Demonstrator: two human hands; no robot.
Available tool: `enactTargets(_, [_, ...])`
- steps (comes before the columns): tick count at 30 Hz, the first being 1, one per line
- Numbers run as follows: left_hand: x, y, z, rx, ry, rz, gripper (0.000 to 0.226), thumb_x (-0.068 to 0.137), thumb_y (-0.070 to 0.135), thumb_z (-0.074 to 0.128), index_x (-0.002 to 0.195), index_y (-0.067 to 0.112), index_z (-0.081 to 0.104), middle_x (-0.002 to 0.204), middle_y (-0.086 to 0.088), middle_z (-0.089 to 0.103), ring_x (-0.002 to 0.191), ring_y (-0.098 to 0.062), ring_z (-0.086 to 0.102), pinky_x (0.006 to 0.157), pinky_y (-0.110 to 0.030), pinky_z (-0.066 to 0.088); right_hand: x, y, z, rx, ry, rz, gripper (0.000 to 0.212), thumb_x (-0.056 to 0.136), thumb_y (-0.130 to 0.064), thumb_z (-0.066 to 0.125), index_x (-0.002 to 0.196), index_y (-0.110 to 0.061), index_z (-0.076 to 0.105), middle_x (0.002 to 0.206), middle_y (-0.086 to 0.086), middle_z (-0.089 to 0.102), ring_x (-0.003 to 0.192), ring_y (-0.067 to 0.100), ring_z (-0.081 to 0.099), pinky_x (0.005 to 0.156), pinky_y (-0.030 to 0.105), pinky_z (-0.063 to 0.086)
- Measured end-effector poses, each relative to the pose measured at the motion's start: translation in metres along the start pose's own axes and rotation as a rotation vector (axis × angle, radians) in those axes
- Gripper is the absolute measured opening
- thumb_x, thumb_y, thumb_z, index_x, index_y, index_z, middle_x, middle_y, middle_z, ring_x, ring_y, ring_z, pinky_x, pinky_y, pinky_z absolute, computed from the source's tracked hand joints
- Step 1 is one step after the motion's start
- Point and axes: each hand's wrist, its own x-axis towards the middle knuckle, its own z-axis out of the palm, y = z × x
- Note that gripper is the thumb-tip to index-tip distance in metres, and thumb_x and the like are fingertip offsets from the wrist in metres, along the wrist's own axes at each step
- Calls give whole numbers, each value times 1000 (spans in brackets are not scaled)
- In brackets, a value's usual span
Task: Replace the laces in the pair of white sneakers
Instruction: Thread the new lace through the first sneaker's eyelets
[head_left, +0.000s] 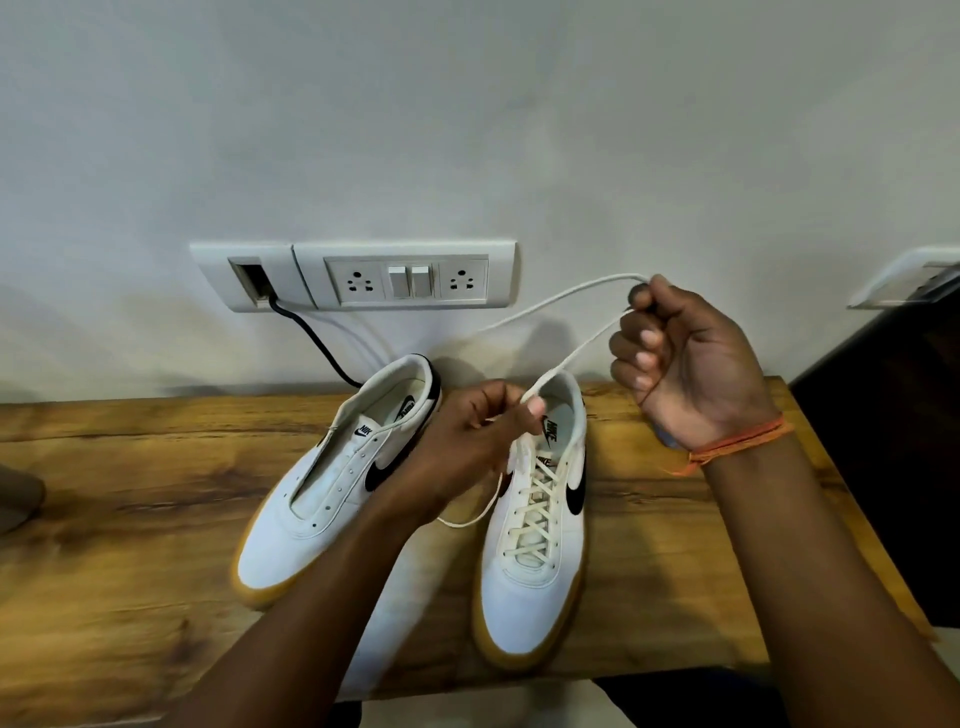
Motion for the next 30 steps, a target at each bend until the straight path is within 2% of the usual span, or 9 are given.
enactTargets(1, [0,2,-5,-13,9,-12,27,98,24,55,87,0,61,61,5,60,44,-6,39,43,-16,34,1,-2,-6,-2,30,-5,26,97,-32,44,77,-18,52,55,-5,37,45,9,35,39,20,30])
enactTargets(3, [1,3,-14,-27,7,-23,27,99,26,53,85,5,60,51,11,53,44,-8,33,41,-16,27,2,-5,-16,-6,77,-5,28,99,-33,43,76,-18,51,55,-5,37,45,9,35,38,20,31])
enactTargets(8, [3,7,-31,-70,-23,-27,36,94,44,49,92,14,70,80,-1,62,50,-12,33,43,-19,22,5,-5,-32,-70,158,33,30,100,-35,44,77,-18,51,53,-5,38,44,8,36,38,20,32])
enactTargets(12, [2,12,-39,-122,-20,-90,37,100,36,45,115,12,68,71,1,57,49,-9,29,39,-14,23,7,1,-42,-76,171,65,26,99,-32,45,78,-17,52,55,-5,40,45,8,38,40,19,33])
enactTargets(15, [1,9,-42,-110,1,-97,33,92,33,58,117,15,70,66,2,55,47,-7,29,40,-13,25,7,5,-47,-77,163,81,21,98,-24,46,82,-13,55,57,-3,43,47,8,41,41,20,37])
enactTargets(20, [3,-1,-52,6,257,-73,17,79,6,76,96,5,74,72,-12,57,44,0,44,44,-10,35,4,12,-56,-165,233,77,14,95,-12,53,94,-6,66,64,0,55,55,10,53,48,22,47])
enactTargets(25, [8,-12,-57,155,434,-69,5,82,13,77,82,12,72,58,8,62,43,-2,48,43,-14,38,4,18,-57,-243,268,149,12,96,-9,54,95,-5,65,66,2,68,58,10,65,53,21,55])
enactTargets(28, [11,-21,-57,369,536,-24,9,85,26,75,80,21,69,73,5,68,53,-6,56,51,-20,43,4,23,-58,-357,278,184,8,92,-9,61,94,-5,68,71,5,71,60,13,67,54,24,57])
enactTargets(30, [12,-22,-55,289,569,-28,14,88,26,72,85,12,67,72,2,66,50,-9,53,50,-20,42,3,25,-60,-387,298,199,7,89,-8,64,94,-4,68,73,7,72,60,13,68,53,25,56])
